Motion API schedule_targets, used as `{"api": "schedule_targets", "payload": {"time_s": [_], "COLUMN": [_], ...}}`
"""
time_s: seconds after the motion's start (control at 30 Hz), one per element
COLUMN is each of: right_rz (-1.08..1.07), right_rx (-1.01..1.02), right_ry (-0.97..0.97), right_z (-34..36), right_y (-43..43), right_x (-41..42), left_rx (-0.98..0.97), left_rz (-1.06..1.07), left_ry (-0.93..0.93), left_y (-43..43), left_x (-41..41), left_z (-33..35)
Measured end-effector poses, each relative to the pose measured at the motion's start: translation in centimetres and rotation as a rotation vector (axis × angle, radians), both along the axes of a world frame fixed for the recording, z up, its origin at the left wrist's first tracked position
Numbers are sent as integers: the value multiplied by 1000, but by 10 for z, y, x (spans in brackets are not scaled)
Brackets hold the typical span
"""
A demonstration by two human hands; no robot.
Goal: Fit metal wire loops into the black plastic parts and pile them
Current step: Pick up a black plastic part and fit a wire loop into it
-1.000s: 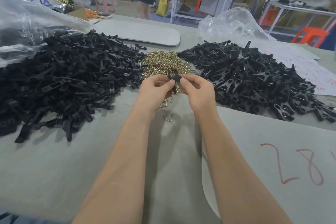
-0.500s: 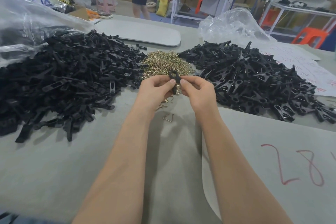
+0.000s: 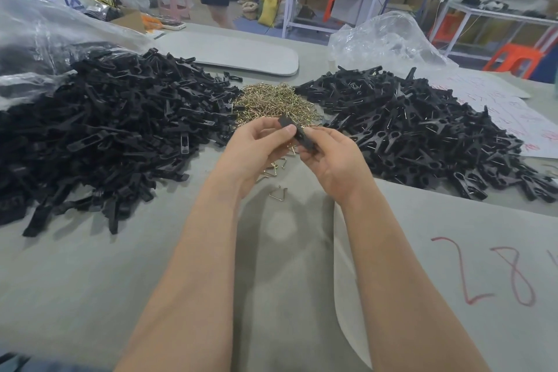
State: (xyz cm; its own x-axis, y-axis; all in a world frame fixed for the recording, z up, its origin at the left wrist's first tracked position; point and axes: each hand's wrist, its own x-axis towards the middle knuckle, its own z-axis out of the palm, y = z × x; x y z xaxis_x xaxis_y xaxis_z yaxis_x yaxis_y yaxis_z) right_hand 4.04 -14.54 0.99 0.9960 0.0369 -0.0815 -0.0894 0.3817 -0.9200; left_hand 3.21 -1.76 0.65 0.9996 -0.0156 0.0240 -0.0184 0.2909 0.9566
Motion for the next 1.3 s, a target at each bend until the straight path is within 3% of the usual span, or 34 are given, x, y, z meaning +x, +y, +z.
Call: {"api": "schedule_targets", "payload": {"time_s": [0.07, 0.2, 0.3, 0.53, 0.67, 0.93, 1.07, 1.3], "right_rz": [-27, 22, 165, -14, 147, 113, 221, 131], "right_rx": [-102, -1035, -1407, -1426, -1439, -1433, -1417, -1451], "right_ry": [-5, -241, -354, -414, -407, -416, -400, -365], "right_z": [-3, -20, -33, -31, -31, -30, -28, -31], "right_y": [3, 15, 31, 28, 33, 31, 31, 34], "right_x": [1, 0, -5, -6, -6, -5, -5, -4], "left_rx": [-155, -707, -939, -833, -668, -893, -916, -736], "left_rz": [118, 369, 396, 258, 203, 152, 158, 268], "left_ry": [19, 147, 192, 278, 349, 347, 324, 349], "left_y": [3, 18, 24, 16, 13, 15, 15, 15], "left_x": [2, 7, 6, 6, 6, 5, 4, 3], "left_z": [0, 2, 2, 2, -2, 2, 4, 0]}}
